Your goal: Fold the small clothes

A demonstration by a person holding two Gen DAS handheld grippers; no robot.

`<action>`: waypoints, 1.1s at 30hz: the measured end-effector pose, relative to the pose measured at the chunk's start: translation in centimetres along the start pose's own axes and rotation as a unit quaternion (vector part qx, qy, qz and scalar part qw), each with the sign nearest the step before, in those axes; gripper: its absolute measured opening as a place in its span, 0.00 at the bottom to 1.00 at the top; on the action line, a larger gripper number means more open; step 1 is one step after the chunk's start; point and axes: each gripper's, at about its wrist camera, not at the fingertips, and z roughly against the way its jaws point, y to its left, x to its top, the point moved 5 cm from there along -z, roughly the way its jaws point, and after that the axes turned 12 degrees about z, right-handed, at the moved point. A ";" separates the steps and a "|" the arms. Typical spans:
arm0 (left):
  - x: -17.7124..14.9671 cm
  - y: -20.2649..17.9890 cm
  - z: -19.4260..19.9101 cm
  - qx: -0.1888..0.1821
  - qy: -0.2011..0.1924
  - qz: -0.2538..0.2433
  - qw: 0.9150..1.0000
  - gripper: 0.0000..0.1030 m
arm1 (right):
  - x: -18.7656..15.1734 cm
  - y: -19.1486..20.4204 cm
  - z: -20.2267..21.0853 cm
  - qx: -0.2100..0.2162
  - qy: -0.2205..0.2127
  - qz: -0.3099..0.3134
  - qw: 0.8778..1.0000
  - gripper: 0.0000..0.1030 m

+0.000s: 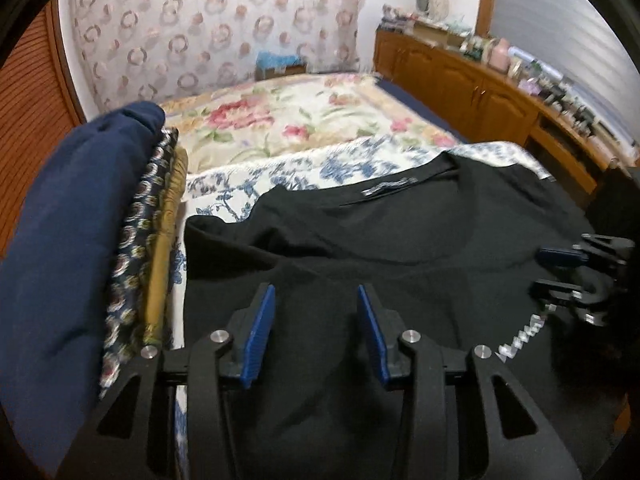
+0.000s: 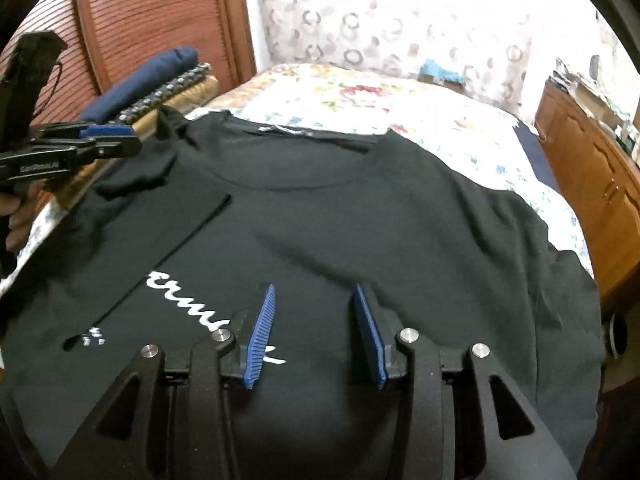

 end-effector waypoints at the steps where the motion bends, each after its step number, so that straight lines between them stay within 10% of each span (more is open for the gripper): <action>1: 0.1 0.1 -0.5 0.006 0.004 0.002 1.000 0.39 | 0.0 0.0 0.0 0.004 -0.001 0.003 1.000 0.40; 10: 0.5 1.6 -2.9 0.036 0.020 0.025 0.999 0.39 | -0.2 0.1 0.0 0.012 -0.004 0.002 1.000 0.41; 16: 0.5 1.9 -2.5 0.026 0.014 0.027 0.999 0.03 | -0.2 -0.3 0.1 0.026 -0.009 -0.009 1.000 0.42; 26: 5.4 5.9 6.1 0.050 -0.104 0.048 0.992 0.02 | -0.2 -0.3 0.1 0.029 -0.010 -0.011 0.999 0.42; 33: 6.3 9.1 5.9 0.075 -0.109 0.054 0.990 0.02 | -0.2 -0.3 0.1 0.028 -0.009 -0.010 1.000 0.43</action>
